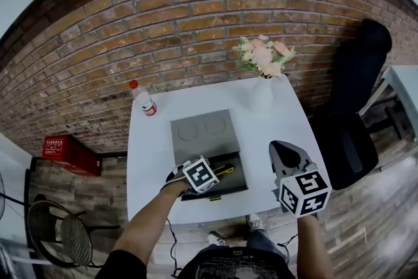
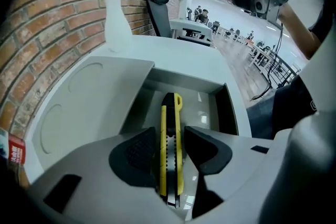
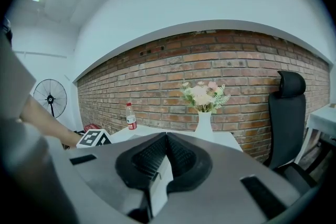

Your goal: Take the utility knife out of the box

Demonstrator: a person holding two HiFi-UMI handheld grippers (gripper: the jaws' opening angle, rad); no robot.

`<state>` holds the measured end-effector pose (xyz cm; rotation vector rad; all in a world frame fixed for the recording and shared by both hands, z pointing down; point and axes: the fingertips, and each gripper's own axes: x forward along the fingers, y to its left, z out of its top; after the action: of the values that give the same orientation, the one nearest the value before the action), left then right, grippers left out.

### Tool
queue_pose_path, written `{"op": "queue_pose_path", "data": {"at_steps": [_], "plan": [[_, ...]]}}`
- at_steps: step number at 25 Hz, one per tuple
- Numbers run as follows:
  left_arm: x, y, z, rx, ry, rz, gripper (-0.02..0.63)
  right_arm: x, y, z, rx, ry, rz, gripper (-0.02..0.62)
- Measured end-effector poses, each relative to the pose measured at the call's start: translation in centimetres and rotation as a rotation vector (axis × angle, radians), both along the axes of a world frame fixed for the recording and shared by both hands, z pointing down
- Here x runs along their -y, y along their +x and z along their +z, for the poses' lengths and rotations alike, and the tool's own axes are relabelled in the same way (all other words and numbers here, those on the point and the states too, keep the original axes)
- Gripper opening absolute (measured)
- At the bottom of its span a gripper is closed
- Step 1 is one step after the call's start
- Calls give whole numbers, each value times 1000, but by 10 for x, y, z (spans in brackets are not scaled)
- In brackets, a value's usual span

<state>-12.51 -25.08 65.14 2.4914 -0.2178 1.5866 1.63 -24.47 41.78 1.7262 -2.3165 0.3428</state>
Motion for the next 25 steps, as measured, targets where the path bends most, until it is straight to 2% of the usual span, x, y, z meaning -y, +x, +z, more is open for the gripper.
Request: {"op": "queue_pose_path", "data": {"at_steps": [2, 5, 10, 12, 25], "plan": [[1, -1, 0, 15, 9, -6, 167, 1, 0, 3, 3, -4, -3, 18], [-2, -1, 0, 39, 34, 16, 167, 3, -3, 5, 4, -8, -15, 18], [1, -1, 1, 54, 46, 4, 155, 4, -8, 6, 6, -12, -34, 18], [-1, 1, 0, 50, 53, 2, 133, 4, -8, 7, 6, -13, -36, 18], [-7, -4, -3, 18, 82, -35, 128, 0, -5, 6, 22, -9, -41, 18]]}}
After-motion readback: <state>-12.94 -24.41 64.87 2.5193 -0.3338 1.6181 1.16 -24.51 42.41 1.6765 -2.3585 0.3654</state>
